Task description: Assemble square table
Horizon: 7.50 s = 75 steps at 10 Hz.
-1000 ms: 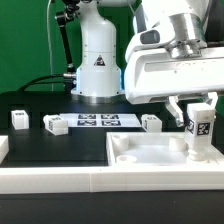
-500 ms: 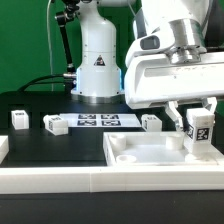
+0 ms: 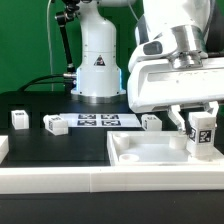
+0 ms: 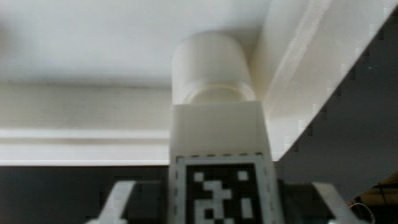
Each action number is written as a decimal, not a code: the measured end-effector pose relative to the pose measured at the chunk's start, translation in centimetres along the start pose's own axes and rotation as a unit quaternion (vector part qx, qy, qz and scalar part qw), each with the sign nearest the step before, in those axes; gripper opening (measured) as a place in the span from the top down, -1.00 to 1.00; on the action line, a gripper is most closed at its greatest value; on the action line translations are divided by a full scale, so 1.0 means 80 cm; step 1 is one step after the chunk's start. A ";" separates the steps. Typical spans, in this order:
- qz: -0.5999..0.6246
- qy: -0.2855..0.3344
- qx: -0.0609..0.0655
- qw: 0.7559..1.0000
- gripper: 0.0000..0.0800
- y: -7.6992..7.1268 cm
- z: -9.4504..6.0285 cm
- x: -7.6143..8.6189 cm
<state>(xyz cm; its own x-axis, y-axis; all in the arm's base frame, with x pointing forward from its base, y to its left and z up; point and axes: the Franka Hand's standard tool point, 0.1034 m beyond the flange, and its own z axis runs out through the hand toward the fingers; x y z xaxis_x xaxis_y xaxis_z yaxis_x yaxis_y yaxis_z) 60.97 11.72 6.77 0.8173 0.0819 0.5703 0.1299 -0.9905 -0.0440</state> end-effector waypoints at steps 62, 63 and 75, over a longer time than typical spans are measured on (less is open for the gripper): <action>0.115 -0.256 0.014 0.960 -0.62 0.000 -0.010 0.015; 0.060 -0.254 0.026 0.965 -0.62 0.002 -0.010 0.018; -0.154 -0.247 0.070 0.954 0.27 0.003 -0.009 0.022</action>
Offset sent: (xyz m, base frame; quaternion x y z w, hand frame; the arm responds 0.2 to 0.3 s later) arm 0.0000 0.0000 0.0000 0.0000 0.0000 0.0000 1.0000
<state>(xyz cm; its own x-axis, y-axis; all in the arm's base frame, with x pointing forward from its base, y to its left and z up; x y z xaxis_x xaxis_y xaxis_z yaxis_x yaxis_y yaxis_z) 62.02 11.58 8.31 0.8888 0.4425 0.1193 0.4517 -0.8898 -0.0647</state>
